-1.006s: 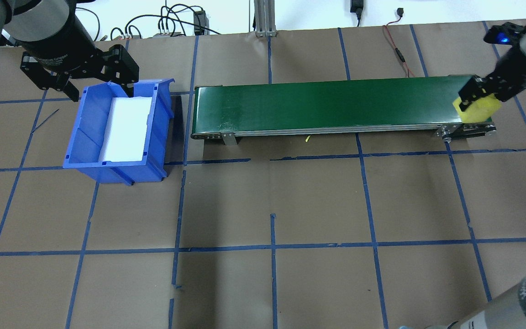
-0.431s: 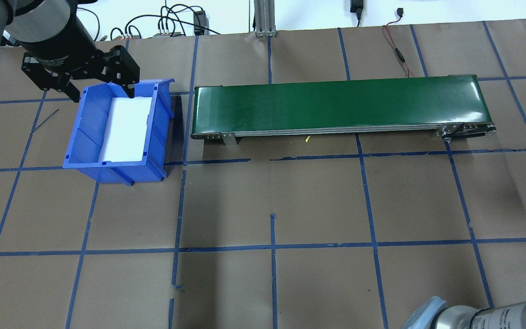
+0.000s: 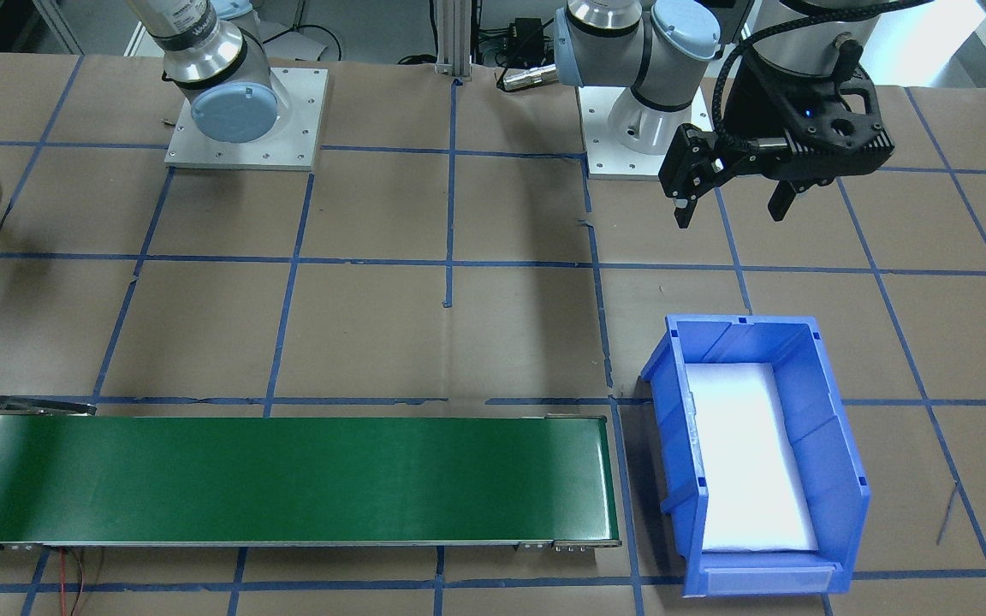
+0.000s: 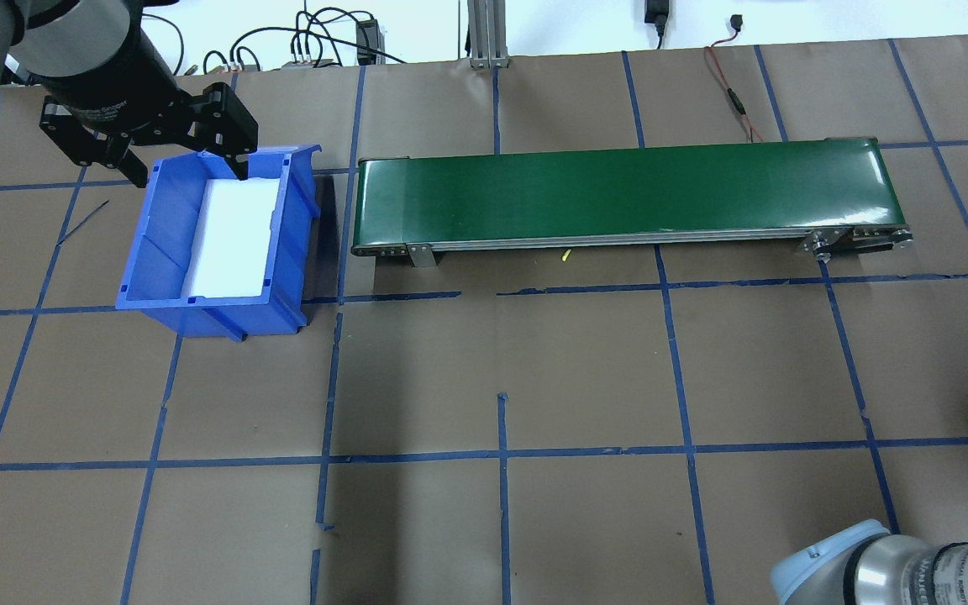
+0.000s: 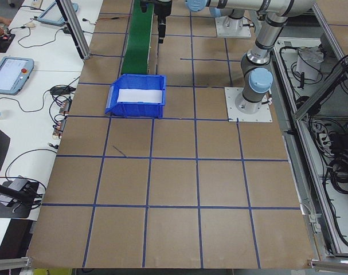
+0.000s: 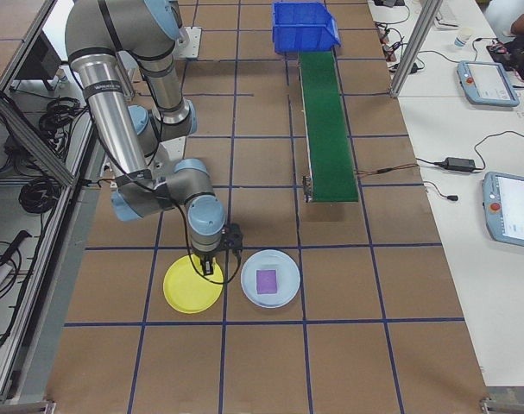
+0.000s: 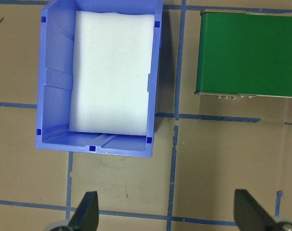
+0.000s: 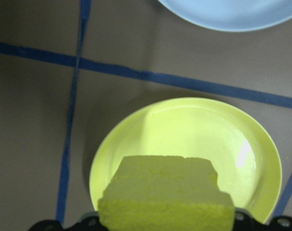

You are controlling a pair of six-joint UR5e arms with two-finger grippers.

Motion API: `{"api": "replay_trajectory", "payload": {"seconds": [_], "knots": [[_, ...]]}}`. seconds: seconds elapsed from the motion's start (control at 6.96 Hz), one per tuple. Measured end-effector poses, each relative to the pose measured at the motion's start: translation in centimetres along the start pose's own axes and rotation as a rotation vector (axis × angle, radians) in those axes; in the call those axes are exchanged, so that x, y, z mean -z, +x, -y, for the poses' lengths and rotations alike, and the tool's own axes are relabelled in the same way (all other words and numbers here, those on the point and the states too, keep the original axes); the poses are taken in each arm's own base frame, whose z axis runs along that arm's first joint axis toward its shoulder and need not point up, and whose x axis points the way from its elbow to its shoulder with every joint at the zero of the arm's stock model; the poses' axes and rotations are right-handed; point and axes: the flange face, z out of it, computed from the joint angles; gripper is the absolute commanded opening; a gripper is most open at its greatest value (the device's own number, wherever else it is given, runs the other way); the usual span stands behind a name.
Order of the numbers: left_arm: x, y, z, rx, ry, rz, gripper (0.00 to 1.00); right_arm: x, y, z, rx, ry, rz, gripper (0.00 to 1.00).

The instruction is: Move block left to right into plate

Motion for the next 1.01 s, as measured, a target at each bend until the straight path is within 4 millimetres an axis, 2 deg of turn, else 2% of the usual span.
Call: {"api": "replay_trajectory", "payload": {"seconds": [0.14,0.43,0.72,0.86,1.01], "knots": [[-0.1,0.0,0.0,0.000,-0.002,0.000,1.00,-1.0,0.9,-1.6,0.019,0.017,-0.010,0.94],[-0.1,0.0,-0.1,0.002,-0.005,-0.001,1.00,-2.0,1.7,-2.2,0.023,0.050,-0.008,0.97],[-0.2,0.0,-0.1,0.003,-0.007,-0.001,1.00,-2.0,2.3,-2.6,0.002,0.059,-0.010,0.99],[-0.2,0.0,-0.1,0.004,-0.007,-0.001,1.00,-1.2,2.7,-2.6,-0.033,0.060,-0.022,0.99],[-0.2,0.0,-0.1,0.004,-0.007,-0.001,1.00,1.0,3.1,-1.6,-0.076,0.062,-0.042,0.99]]}}
